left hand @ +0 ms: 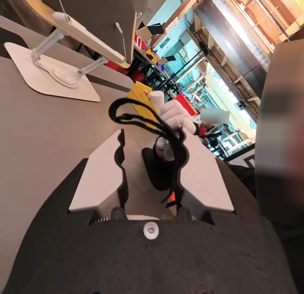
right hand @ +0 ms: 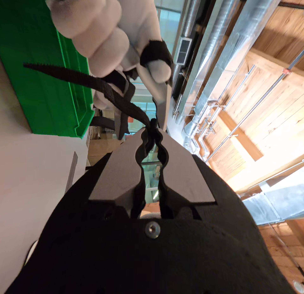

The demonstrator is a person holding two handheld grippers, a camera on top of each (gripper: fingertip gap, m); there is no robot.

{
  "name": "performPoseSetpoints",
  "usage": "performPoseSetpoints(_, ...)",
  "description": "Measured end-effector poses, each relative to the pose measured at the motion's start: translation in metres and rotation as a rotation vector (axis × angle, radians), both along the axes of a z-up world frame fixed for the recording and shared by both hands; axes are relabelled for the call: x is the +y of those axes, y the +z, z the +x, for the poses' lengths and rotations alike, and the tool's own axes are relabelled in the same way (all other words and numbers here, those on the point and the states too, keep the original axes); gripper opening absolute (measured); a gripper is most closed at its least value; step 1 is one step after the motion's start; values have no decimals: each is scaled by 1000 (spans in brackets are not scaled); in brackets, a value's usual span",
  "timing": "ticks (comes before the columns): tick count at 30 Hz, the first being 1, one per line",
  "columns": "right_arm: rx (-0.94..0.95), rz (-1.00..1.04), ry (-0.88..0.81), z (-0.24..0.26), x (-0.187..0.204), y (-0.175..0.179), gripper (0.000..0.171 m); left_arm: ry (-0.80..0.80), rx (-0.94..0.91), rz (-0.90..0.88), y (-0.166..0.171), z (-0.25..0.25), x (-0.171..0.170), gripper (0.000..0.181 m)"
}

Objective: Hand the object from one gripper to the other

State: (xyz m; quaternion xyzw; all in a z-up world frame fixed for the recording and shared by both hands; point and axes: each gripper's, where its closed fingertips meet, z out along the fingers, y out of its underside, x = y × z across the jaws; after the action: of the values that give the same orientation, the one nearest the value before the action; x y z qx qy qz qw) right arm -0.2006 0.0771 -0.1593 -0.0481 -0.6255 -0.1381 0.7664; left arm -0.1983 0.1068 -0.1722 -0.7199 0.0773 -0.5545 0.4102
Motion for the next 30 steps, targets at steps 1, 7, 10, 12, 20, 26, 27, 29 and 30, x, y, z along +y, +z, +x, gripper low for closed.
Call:
performPoseSetpoints(1,-10,15,5,-3,-4,-3,4,-21,-15,-8,0,3,-3,63)
performPoseSetpoints(7,-37,40,24,-10,-12,-15,4,-29,28,-7,-10,5,-9,30)
performPoseSetpoints(10,-55,28,26,-11,-9,-21,4,-2,28,27,-7,4,-8,11)
performPoseSetpoints(12,-63,-5,31,-12,-8,-23,7,7,35,49,-6,3,-7,6)
performPoseSetpoints(20,-64,-101,105,-7,-12,-19,42,165,39,137,8,-28,4,5)
performPoseSetpoints(26,71,-273,88,-1,11,-2,34,155,4,164,19,-25,-2,5)
performPoseSetpoints(27,76,-322,63,1,24,-1,26,150,0,169,22,-23,-4,5)
performPoseSetpoints(29,59,-366,14,2,41,-6,22,135,-6,179,26,-17,-7,6)
performPoseSetpoints(30,49,-343,16,1,40,-9,22,128,-8,183,28,-13,-7,6)
